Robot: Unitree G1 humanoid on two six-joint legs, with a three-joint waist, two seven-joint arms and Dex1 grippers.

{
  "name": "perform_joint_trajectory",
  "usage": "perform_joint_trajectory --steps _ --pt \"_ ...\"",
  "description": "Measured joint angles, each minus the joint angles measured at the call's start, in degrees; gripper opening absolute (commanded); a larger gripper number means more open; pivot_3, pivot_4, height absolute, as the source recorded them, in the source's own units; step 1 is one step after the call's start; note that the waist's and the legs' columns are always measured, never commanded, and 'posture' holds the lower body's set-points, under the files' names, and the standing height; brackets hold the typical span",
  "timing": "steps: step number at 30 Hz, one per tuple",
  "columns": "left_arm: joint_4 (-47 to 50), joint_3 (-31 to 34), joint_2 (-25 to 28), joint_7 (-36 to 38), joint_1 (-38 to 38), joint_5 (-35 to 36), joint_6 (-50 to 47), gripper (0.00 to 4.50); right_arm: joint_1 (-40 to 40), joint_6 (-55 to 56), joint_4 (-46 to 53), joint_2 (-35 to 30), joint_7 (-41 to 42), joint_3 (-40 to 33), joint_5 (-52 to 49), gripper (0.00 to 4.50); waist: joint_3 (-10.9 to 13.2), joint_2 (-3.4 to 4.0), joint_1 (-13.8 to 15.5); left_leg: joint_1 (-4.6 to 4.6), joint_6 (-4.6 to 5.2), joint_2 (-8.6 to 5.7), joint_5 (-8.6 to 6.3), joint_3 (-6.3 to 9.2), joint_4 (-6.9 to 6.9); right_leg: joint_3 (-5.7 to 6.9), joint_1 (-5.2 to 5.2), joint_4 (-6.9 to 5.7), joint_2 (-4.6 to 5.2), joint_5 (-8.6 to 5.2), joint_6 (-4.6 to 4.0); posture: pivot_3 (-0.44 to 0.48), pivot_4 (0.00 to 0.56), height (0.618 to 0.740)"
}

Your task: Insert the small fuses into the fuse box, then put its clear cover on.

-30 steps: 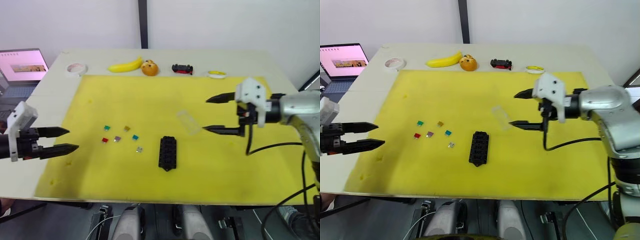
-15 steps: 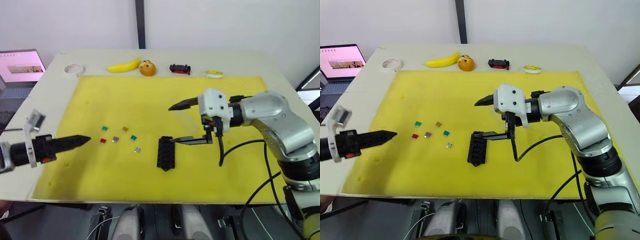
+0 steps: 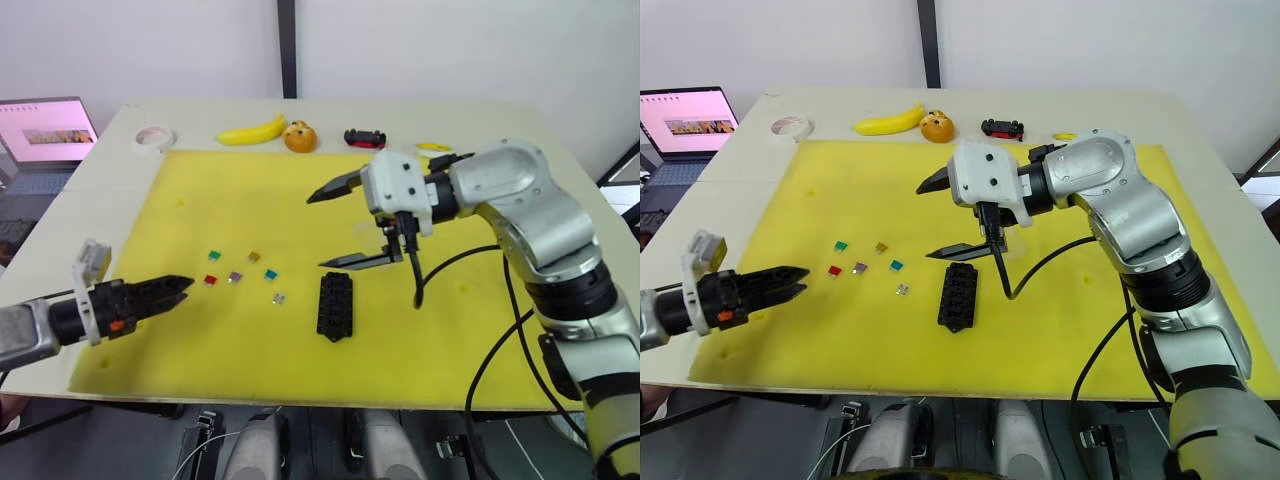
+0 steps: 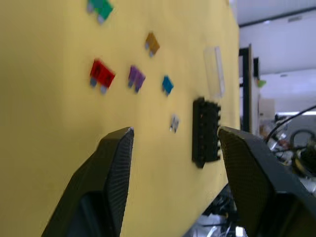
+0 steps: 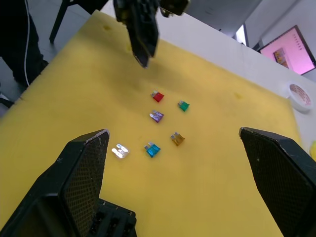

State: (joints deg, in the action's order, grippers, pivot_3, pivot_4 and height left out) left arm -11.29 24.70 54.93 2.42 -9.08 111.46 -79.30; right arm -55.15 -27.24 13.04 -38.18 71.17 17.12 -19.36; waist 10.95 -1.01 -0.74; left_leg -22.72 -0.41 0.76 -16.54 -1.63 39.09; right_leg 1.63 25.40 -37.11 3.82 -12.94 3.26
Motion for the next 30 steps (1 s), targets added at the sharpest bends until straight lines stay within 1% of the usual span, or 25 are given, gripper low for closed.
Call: perform_joint_trajectory --steps 7,11,14,17,21,30 --pt "-4.9 -3.0 -2.7 -3.7 -2.3 0.4 0.1 2.72 -0.3 -1.2 0.3 1.0 -1.1 0.0 0.5 4.5 0.0 0.0 0.0 0.0 0.01 -0.01 0.0 -0.03 0.01 0.01 -0.02 0.0 -0.1 0.0 0.01 0.0 0.15 0.737" --pt "-6.2 -3.7 -2.9 -4.4 -3.1 0.4 0.1 2.72 -0.3 -1.8 0.5 1.1 -1.3 0.0 0.5 4.5 0.0 -0.01 0.1 0.0 0.01 -0.02 0.0 -0.04 0.02 0.01 -0.02 0.01 -0.11 0.01 0.01 0.0 0.15 0.737" --pt "-8.6 -4.4 -2.6 -4.7 -5.1 0.4 0.6 2.72 -0.1 -2.2 1.1 1.1 -1.6 0.0 0.6 4.5 0.0 -0.01 0.1 0.0 0.01 -0.03 0.01 -0.03 0.02 0.03 -0.03 0.01 -0.14 0.0 0.01 0.0 0.15 0.737" --pt "-9.9 -5.5 -2.4 -4.7 -5.3 0.2 1.2 2.72 -0.1 -2.3 1.4 1.0 -1.7 0.0 0.6 4.5 0.0 -0.01 -0.1 0.0 0.01 -0.03 0.0 -0.04 0.02 0.03 -0.03 0.01 -0.15 0.0 0.02 0.0 0.15 0.737" --pt "-9.8 -6.2 -4.4 -5.1 -5.1 -0.1 2.5 2.72 -0.1 -2.3 1.4 1.0 -1.8 -0.1 0.7 4.5 0.0 -0.02 0.0 0.01 0.01 -0.01 0.0 -0.03 0.02 0.03 -0.03 0.0 -0.16 0.0 0.02 0.0 0.15 0.737" --pt "-7.9 -6.0 -6.1 -6.2 -4.2 -1.3 4.9 2.72 -0.2 -2.3 1.3 1.0 -1.8 -0.1 1.0 4.5 0.0 -0.02 0.0 0.02 0.01 -0.02 0.0 -0.03 0.02 0.02 -0.04 0.01 -0.13 0.0 0.02 0.0 0.15 0.737"
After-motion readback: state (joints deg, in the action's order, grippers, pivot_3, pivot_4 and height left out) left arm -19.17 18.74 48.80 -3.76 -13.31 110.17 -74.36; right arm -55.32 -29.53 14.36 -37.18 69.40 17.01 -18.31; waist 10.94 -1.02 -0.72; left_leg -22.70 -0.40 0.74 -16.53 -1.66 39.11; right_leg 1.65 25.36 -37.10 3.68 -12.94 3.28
